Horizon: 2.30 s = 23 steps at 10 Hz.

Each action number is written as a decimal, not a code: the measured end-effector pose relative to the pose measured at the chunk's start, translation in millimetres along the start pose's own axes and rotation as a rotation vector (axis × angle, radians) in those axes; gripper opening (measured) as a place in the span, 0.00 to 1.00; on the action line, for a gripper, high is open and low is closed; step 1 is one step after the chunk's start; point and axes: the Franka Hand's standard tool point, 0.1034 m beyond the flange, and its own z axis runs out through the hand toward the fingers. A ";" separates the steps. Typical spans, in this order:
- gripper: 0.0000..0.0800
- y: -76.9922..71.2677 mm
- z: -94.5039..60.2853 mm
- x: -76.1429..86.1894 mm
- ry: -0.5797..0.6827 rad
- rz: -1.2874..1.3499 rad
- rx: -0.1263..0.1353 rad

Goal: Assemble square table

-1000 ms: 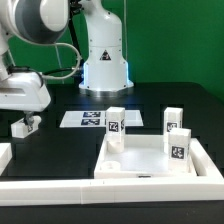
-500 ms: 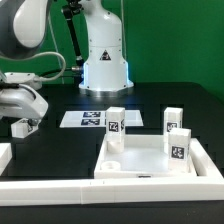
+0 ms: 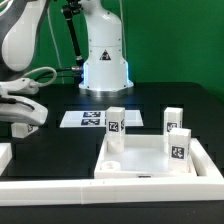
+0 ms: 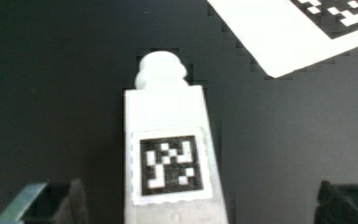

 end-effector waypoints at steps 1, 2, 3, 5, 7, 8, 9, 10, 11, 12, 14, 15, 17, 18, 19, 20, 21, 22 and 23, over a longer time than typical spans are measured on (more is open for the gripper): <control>0.81 3.3 4.6 0.3 -0.012 0.007 0.003; 0.81 5.5 13.0 0.9 -0.033 0.013 0.005; 0.81 4.6 19.9 2.7 -0.046 0.013 0.000; 0.80 3.6 21.6 3.3 -0.047 0.016 -0.001; 0.56 3.9 21.7 3.3 -0.047 0.016 0.000; 0.56 3.9 21.7 3.3 -0.047 0.016 0.000; 0.36 3.9 21.7 3.3 -0.047 0.016 0.000; 0.36 3.9 21.7 3.3 -0.047 0.016 0.000; 0.36 4.0 21.7 3.3 -0.047 0.016 0.000; 0.36 4.0 21.7 3.3 -0.047 0.016 0.000; 0.36 4.0 21.7 3.3 -0.047 0.016 0.000; 0.36 3.9 21.6 3.4 -0.047 0.016 0.000; 0.36 -15.1 -8.7 -3.5 -0.025 -0.015 -0.025; 0.36 -27.0 -29.0 -11.4 -0.013 -0.036 -0.026; 0.36 -34.3 -42.7 -18.0 -0.001 -0.043 -0.036; 0.36 -36.5 -46.7 -22.1 0.020 -0.049 -0.045; 0.36 -28.0 -35.3 -23.3 0.021 -0.032 -0.035; 0.36 -27.6 -37.8 -17.2 0.064 -0.035 -0.042; 0.36 -31.5 -45.9 -11.5 0.174 -0.051 -0.057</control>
Offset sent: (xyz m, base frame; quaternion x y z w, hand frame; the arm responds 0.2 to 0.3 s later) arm -0.0093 0.0121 -0.0163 -0.0187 -0.0085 0.0228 0.9995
